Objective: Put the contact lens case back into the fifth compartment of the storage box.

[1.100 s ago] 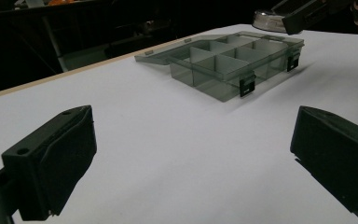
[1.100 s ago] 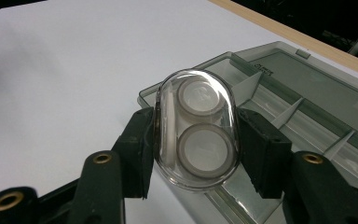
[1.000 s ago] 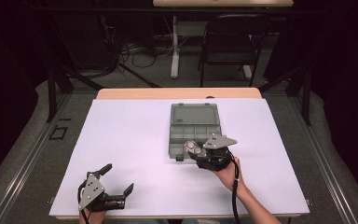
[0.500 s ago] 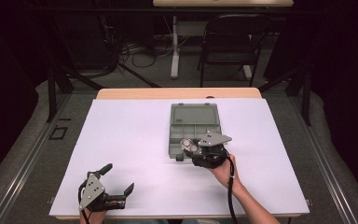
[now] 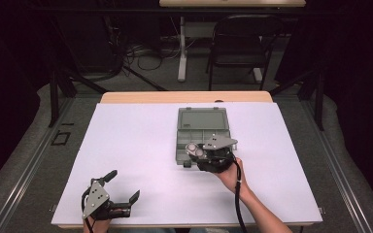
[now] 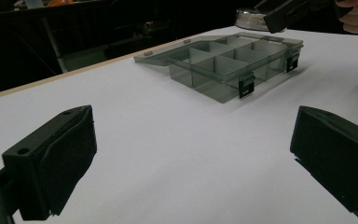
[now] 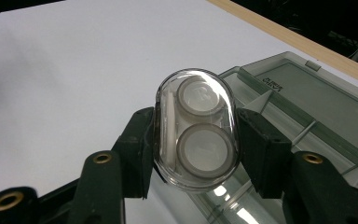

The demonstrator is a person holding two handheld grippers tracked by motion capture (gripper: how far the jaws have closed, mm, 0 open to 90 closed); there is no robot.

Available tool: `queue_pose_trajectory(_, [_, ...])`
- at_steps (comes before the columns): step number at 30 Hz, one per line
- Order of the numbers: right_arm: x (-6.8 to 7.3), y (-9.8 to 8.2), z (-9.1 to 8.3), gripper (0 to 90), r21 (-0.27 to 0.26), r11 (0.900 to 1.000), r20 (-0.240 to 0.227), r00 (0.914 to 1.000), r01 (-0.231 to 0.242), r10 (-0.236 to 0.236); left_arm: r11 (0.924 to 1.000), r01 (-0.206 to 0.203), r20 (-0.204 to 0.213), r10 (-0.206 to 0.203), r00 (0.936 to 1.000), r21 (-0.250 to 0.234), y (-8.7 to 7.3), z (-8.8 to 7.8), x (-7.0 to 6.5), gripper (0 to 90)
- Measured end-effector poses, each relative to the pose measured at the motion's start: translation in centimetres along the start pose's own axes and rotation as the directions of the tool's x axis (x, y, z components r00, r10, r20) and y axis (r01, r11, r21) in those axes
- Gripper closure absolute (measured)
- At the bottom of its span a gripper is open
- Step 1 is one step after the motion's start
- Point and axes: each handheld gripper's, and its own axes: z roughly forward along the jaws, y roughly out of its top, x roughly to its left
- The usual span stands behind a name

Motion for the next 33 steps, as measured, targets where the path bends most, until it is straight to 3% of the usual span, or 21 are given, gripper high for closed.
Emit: queue_pose_trajectory(33, [0.4,2.2,1.6,49.3,0.064,0.998,-0.022,0.9997,0.002,-0.001,1.0000,0.003,-0.003,-0.003,1.0000,-0.008,0.1,-0.2,0.1,0.5])
